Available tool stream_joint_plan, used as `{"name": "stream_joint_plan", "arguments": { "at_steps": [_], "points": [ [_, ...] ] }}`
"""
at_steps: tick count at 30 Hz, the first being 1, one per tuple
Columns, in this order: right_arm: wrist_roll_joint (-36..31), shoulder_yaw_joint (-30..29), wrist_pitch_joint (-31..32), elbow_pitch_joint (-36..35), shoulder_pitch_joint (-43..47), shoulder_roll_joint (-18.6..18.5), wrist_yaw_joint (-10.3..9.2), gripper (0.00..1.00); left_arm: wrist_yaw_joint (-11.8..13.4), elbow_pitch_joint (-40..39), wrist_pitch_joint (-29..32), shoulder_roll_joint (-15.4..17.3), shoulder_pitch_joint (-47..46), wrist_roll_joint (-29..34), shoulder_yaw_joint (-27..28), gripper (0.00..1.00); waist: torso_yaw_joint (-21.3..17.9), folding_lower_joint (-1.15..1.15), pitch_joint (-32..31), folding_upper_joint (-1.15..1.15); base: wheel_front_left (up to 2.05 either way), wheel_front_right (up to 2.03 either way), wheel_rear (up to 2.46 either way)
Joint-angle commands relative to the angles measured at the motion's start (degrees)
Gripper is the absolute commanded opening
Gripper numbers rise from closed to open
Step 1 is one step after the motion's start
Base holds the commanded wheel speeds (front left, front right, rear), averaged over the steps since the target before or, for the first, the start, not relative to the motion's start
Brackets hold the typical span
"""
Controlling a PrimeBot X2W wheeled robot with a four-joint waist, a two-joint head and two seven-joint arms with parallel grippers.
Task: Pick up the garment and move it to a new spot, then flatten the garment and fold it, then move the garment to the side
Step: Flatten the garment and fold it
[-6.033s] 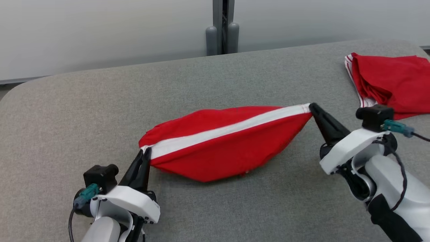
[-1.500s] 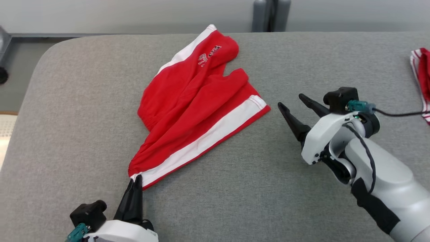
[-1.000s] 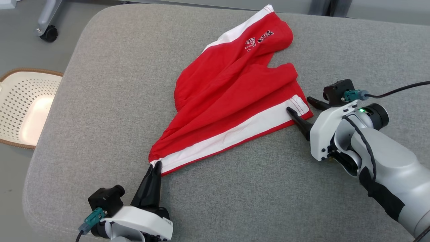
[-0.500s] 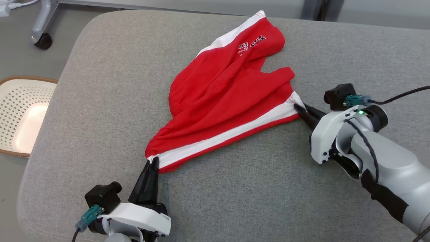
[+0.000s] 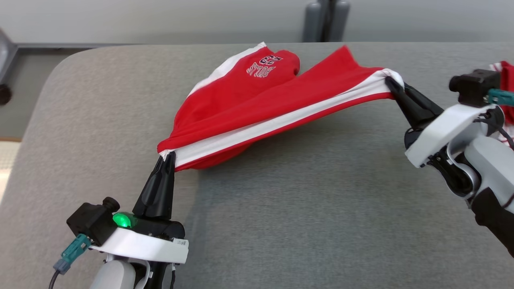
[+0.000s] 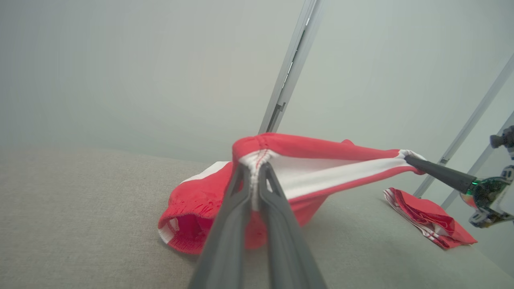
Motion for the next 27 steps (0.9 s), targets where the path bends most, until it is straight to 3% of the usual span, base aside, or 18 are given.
{"name": "stream_joint_plan", "arguments": {
  "at_steps": [1,11,21,27],
  "points": [
    [-2.02,-3.59,-0.43,-1.97,2.67,-2.14,-0.26,0.00,0.02,-1.51,-0.27,1.39,0.31,-0.36,0.44,0.00,-4.23,0.00,-1.78,0.00,0.00,0.00,0.00],
    [-8.39,-20.55,-0.46,-17.28,7.94,-5.03,-0.27,0.00,-0.51,-12.69,9.63,8.30,-8.32,-5.95,-0.23,0.00,-11.73,0.00,-5.81,0.00,0.00,0.00,0.00],
    [-9.84,-25.40,-0.41,-24.60,4.51,-9.70,-0.27,0.00,-0.50,-21.27,24.42,14.15,-20.86,-12.75,0.31,0.00,-13.89,0.00,-7.74,0.00,0.00,0.00,0.00],
    [-10.36,-27.32,1.90,-23.98,1.06,-10.96,-0.27,0.00,0.73,-20.43,34.93,15.29,-28.58,-17.08,-1.48,0.00,-13.45,0.00,-5.83,0.00,0.00,0.00,0.00]
  ]
}}
